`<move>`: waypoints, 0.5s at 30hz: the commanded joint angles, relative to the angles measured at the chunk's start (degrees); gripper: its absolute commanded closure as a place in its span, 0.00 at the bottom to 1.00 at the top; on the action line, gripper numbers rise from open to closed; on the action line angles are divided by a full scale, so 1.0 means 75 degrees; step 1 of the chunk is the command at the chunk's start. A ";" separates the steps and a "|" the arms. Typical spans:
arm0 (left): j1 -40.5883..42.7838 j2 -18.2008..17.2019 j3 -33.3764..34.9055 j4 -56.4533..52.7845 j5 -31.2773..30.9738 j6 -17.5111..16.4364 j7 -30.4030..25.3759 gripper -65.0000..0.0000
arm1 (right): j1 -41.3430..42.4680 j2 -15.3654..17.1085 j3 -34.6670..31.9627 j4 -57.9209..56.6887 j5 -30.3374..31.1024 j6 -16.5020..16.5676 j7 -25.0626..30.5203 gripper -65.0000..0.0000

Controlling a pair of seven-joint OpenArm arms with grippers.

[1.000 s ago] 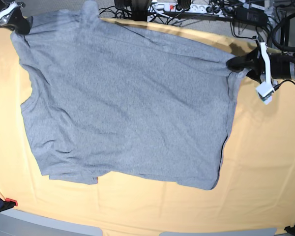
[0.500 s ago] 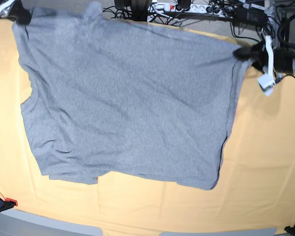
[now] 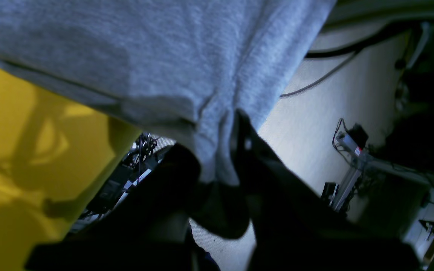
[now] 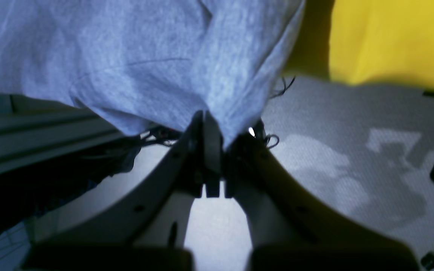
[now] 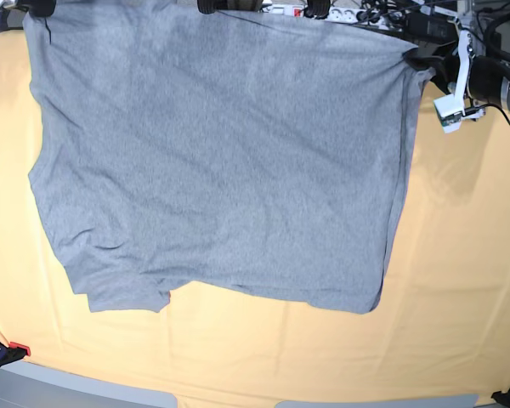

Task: Layout the t-shirt on the table in an organized manner, then fold the t-shirt properly
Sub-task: 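Lift the shirt by both shoulders and pull it toward the robot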

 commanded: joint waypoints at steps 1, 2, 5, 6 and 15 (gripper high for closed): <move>0.0020 -0.0271 -0.0079 0.0102 -0.0100 -0.0034 0.0008 1.00 | -0.0166 0.0108 0.0093 0.0114 0.0108 0.0040 0.0083 1.00; 0.0026 -0.0326 -0.0079 0.0108 -0.0100 -0.0034 0.0008 1.00 | -0.0181 0.0108 0.0093 0.0114 0.0111 0.0040 0.0083 1.00; 0.0035 -0.0356 -0.0079 0.0108 -0.0100 -0.0034 0.0008 1.00 | -0.0175 0.0108 0.0093 0.0114 0.0265 0.0040 0.0083 1.00; 0.0035 -0.0356 -0.0079 0.0108 -0.0100 -0.0034 0.0008 1.00 | -0.0175 0.0108 0.0093 0.0114 0.0328 0.0040 0.0083 1.00; -0.0396 -0.0224 -0.0079 0.0108 -0.0100 -0.0034 -0.0373 1.00 | 0.0641 0.0108 0.0093 0.0114 0.0328 0.0040 0.0083 1.00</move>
